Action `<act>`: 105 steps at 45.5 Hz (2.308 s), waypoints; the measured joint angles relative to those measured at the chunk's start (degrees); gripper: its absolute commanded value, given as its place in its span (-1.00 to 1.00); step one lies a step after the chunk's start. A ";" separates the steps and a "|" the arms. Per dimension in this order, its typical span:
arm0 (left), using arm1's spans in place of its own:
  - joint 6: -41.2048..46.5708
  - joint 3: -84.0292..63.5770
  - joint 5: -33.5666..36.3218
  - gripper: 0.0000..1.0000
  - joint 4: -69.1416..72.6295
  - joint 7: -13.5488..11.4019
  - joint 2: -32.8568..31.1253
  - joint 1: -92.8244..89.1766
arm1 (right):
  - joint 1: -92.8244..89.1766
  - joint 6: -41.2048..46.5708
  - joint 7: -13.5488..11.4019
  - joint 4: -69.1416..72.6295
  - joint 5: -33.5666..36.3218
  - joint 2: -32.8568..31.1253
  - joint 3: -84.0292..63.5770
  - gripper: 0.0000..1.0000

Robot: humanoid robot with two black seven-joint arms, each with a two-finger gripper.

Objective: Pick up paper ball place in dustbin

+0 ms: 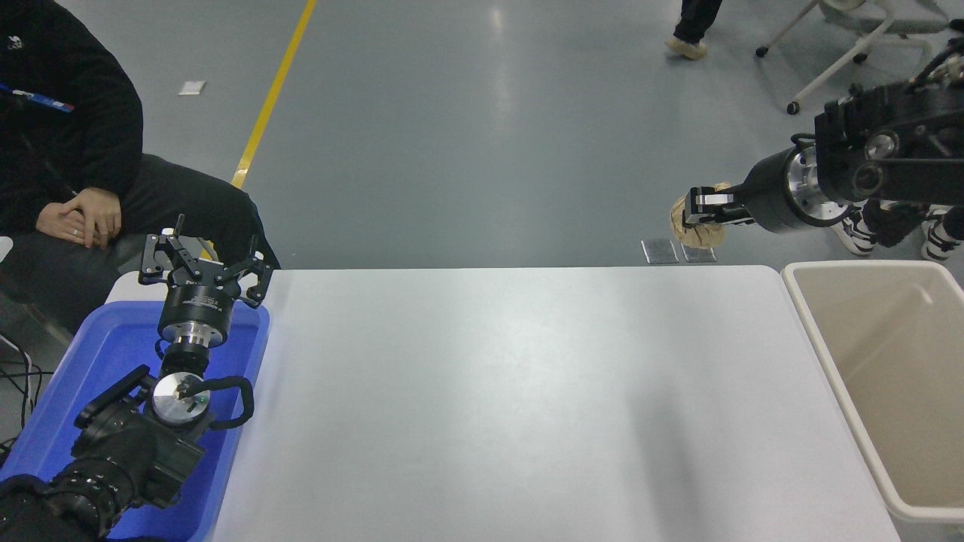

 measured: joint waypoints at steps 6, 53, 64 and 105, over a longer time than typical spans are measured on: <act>0.00 0.00 0.02 0.98 0.00 0.00 0.00 0.00 | 2.93 1.15 -0.92 -1.01 -0.30 -3.71 -0.26 -0.33; -0.10 0.00 0.01 0.98 0.00 0.00 0.00 0.00 | -45.96 -24.57 -2.00 -41.81 25.72 -17.37 32.58 -0.28; -0.08 0.00 0.01 0.98 0.00 0.00 0.00 0.01 | -61.01 -29.31 -2.00 -52.67 28.13 -7.95 47.17 -0.28; 0.00 0.00 0.01 0.98 0.02 0.00 0.00 0.00 | -79.02 -30.74 -1.39 -67.22 39.24 9.13 64.40 -0.20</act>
